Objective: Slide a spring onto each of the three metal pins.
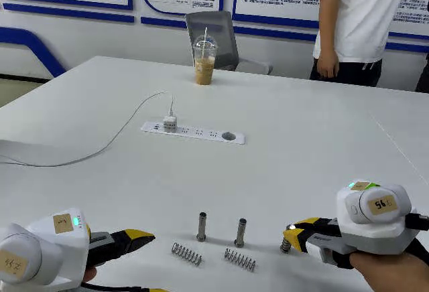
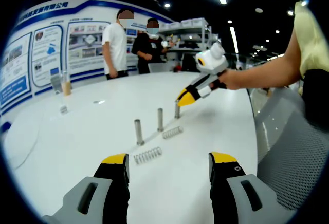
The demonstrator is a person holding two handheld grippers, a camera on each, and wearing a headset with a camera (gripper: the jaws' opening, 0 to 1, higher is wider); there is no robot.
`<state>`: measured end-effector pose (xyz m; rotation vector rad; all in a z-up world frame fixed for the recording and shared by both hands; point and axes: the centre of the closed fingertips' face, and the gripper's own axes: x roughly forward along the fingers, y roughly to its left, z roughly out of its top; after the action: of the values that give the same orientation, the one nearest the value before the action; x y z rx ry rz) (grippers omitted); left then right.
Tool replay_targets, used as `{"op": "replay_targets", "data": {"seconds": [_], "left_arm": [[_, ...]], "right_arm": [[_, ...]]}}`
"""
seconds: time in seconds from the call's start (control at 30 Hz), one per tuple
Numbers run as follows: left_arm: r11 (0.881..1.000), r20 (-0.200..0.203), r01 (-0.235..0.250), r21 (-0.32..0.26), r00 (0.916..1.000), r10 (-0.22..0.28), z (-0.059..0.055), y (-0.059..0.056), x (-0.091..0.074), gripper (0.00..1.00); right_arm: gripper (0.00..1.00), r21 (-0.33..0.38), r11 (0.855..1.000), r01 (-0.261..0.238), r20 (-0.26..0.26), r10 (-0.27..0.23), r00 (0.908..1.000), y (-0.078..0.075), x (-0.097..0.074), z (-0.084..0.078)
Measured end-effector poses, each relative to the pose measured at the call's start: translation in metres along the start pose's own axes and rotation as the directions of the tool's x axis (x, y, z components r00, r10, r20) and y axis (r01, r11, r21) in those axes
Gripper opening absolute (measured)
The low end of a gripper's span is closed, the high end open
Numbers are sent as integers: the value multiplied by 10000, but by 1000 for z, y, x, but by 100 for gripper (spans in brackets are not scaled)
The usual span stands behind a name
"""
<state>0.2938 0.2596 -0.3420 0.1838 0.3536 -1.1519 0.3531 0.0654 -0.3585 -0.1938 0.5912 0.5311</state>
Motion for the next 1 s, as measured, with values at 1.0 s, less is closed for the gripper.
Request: {"op": "replay_targets", "data": {"seconds": [1.0], "left_arm": [[9999, 161, 43, 163, 9999, -45, 8, -1, 0, 64]], "right_arm": [[16, -360, 9984, -444, -186, 438, 9989, 33, -15, -7]]}}
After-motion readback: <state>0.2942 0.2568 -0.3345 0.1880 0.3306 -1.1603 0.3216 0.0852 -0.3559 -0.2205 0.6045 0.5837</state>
